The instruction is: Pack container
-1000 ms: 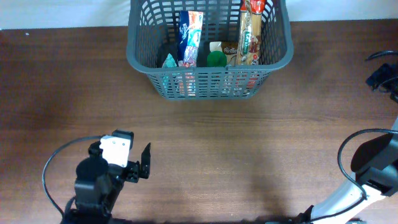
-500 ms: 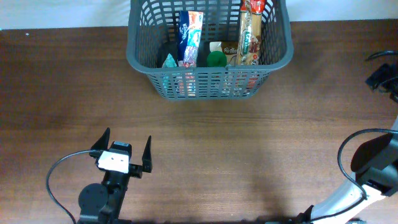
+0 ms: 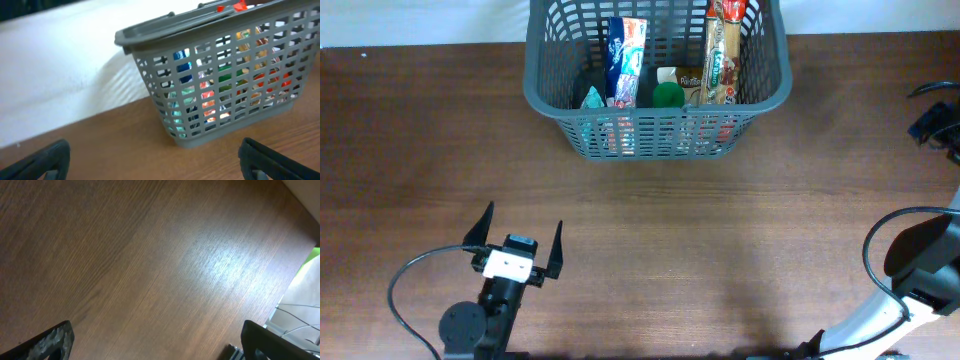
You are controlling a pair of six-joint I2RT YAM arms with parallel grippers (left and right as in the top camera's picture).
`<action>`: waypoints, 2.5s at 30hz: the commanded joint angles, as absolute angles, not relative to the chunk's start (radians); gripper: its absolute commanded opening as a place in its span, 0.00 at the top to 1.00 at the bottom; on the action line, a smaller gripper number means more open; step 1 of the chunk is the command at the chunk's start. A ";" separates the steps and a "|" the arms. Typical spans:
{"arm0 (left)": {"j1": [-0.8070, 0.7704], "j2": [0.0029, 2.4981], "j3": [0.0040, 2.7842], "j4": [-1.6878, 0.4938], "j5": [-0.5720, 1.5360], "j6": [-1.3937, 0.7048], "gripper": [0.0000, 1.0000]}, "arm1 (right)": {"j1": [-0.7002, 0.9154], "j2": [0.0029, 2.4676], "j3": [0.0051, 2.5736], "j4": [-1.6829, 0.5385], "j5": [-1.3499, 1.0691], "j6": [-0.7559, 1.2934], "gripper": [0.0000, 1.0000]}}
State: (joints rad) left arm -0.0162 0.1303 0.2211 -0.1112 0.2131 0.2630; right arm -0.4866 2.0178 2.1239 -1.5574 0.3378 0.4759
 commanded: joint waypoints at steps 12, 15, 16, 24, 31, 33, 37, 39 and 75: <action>-0.009 0.004 0.088 -0.111 0.255 0.327 0.01 | -0.491 2.020 2.117 -1.555 0.340 0.492 0.01; -0.009 0.005 0.076 -0.097 0.250 0.326 0.01 | -0.491 2.020 2.117 -1.555 0.340 0.492 0.01; -0.009 0.005 0.071 -0.093 0.242 0.317 0.01 | -0.491 2.020 2.117 -1.555 0.340 0.492 0.01; -0.008 0.005 0.011 -0.060 0.244 0.282 0.01 | -0.491 2.020 2.117 -1.555 0.340 0.492 0.01; -0.008 0.005 0.009 -0.063 0.218 0.278 0.01 | -0.491 2.020 2.117 -1.555 0.340 0.492 0.01; -0.008 0.005 0.009 -0.064 0.213 0.278 0.01 | -0.491 2.020 2.117 -1.555 0.340 0.492 0.01; -0.008 0.005 0.009 -0.064 0.213 0.278 0.01 | -0.491 2.020 2.117 -1.555 0.340 0.492 0.01; -0.008 0.005 0.009 -0.064 0.213 0.278 0.01 | -0.491 2.020 2.117 -1.555 0.340 0.492 0.01; -0.008 0.011 0.009 -0.064 0.164 0.278 0.01 | -0.491 2.020 2.117 -1.555 0.340 0.492 0.01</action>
